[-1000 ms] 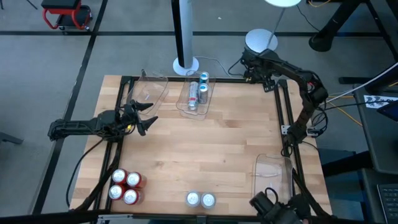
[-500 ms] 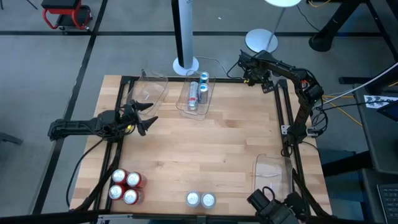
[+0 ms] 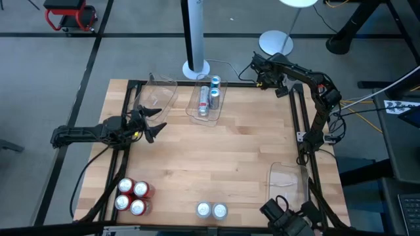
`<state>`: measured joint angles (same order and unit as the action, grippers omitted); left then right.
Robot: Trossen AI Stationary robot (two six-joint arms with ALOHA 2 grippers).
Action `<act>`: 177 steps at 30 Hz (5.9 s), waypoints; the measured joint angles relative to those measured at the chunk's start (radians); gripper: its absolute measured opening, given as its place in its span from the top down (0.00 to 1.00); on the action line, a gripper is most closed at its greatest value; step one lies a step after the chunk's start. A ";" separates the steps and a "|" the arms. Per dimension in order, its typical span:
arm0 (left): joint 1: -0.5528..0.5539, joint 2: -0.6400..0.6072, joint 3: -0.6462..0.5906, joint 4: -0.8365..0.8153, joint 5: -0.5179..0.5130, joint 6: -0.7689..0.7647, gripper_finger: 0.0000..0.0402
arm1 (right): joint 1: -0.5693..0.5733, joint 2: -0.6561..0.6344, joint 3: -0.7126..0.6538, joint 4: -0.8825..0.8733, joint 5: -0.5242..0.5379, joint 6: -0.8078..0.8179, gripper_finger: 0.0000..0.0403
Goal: Sort soda cans
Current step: Put the white pink soda can into the top middle transparent bin
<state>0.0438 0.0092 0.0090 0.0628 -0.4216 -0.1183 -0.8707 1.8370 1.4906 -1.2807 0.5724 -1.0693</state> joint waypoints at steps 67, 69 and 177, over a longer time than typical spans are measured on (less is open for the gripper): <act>0.000 0.001 0.000 -0.001 0.009 -0.005 0.07 | -0.086 0.080 0.000 -0.068 0.169 -0.114 0.08; 0.000 0.001 0.000 -0.001 0.019 -0.005 0.07 | -0.086 0.080 0.000 -0.056 0.171 -0.114 0.09; 0.000 0.001 0.000 -0.002 0.029 -0.024 0.07 | 0.843 -0.072 0.101 0.606 0.217 -0.923 0.39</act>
<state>0.0440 0.0105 0.0090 0.0605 -0.3923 -0.1425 -0.0280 1.7648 1.5921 -0.6745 0.7890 -1.9919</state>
